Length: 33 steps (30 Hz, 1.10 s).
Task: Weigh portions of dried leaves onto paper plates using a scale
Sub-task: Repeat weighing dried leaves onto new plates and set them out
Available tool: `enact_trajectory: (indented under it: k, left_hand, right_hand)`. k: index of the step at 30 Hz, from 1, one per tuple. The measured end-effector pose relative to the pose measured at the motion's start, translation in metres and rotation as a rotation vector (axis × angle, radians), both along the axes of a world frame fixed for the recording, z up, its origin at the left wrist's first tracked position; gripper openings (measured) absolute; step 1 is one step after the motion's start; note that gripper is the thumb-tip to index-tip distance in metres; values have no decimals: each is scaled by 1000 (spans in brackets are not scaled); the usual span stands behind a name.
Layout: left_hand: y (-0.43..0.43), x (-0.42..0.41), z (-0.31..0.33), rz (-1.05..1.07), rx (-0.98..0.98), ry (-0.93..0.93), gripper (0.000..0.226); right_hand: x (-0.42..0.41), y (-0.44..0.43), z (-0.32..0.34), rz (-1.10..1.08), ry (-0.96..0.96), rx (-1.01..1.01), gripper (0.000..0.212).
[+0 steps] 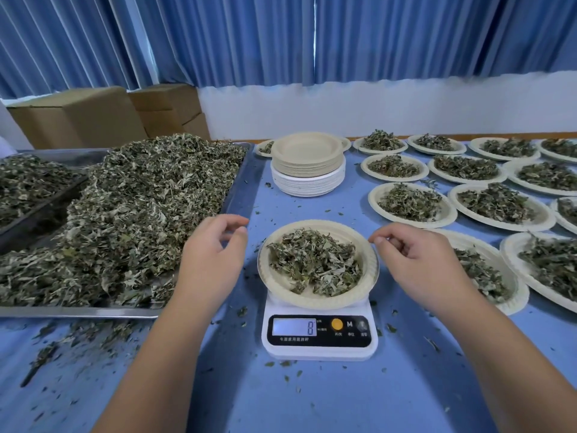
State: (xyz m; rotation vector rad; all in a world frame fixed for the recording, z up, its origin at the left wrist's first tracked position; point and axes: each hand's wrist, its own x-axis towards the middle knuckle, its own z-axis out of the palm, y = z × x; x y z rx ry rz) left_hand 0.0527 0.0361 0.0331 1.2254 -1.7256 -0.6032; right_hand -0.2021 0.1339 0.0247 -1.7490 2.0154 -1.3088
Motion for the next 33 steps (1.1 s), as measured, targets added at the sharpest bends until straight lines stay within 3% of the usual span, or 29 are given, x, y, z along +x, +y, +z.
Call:
enact_trajectory:
  k: [9, 15, 17, 22, 25, 29, 33]
  left_hand:
    - [9, -17, -7, -79, -73, -60, 17]
    - [9, -15, 11, -413, -300, -303, 32]
    - [5, -19, 24, -432, -284, -360, 33]
    - [-1, -35, 51, -533, 32, -782, 52]
    - [-4, -39, 61, -542, 79, -923, 56]
    - [-6, -44, 61, -526, 51, -992, 52]
    - [-6, -44, 57, -493, -22, -892, 35]
  right_hand:
    - [2, 0, -2, -31, -23, -16, 19]
    - [4, 1, 1, -9, -20, -6, 17]
    - [4, 1, 2, -5, -25, -1, 16]
    - [4, 0, 2, -3, -28, 1, 22]
    - [3, 0, 3, -4, -33, 0, 25]
    - [2, 1, 3, 2, -48, -12, 26]
    - [2, 1, 4, 2, -53, -15, 28]
